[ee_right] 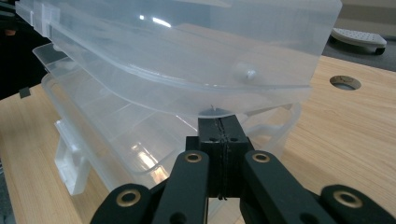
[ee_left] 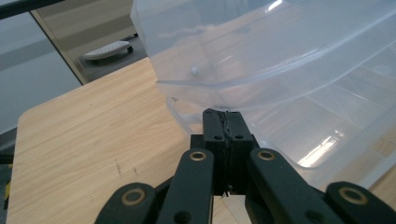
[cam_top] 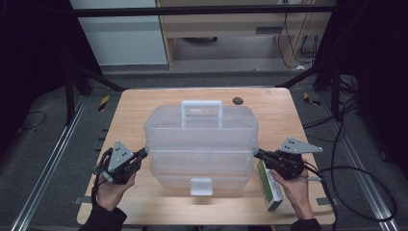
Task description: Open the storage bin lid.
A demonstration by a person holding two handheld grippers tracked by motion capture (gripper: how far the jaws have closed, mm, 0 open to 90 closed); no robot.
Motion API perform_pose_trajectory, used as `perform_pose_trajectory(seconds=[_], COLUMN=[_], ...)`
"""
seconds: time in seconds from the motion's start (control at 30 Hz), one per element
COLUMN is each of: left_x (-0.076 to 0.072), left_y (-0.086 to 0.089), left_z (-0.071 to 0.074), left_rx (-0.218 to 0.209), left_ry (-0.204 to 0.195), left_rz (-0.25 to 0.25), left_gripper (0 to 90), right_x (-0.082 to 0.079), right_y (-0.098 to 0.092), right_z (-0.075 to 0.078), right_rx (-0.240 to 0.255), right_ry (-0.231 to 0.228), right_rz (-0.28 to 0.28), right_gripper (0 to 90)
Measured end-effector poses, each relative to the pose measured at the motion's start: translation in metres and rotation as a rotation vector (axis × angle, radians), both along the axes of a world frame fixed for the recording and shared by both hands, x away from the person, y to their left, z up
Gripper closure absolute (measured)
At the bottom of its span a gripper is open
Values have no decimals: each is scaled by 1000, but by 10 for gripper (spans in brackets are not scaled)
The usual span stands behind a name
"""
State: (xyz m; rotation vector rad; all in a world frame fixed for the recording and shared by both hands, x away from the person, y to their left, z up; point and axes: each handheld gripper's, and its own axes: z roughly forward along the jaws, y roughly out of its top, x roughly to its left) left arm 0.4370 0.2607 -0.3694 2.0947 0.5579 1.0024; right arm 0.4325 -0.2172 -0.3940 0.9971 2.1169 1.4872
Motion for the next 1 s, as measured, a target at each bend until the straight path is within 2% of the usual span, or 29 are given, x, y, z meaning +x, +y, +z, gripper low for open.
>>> perform_pose_trajectory(seconds=[0.37, 0.73, 1.0], left_x=[10, 13, 17], left_y=[-3, -1, -3], left_z=[4, 8, 7], left_rx=[1, -22, -17], left_ry=[-8, -16, -11], left_rz=[9, 19, 25], left_gripper=[894, 894, 895], right_x=[6, 8, 12], right_y=[6, 6, 4], right_z=[9, 16, 18], right_rx=[7, 14, 22], right_ry=[-21, -39, -31], right_rz=[6, 7, 6], right_gripper=[900, 900, 900])
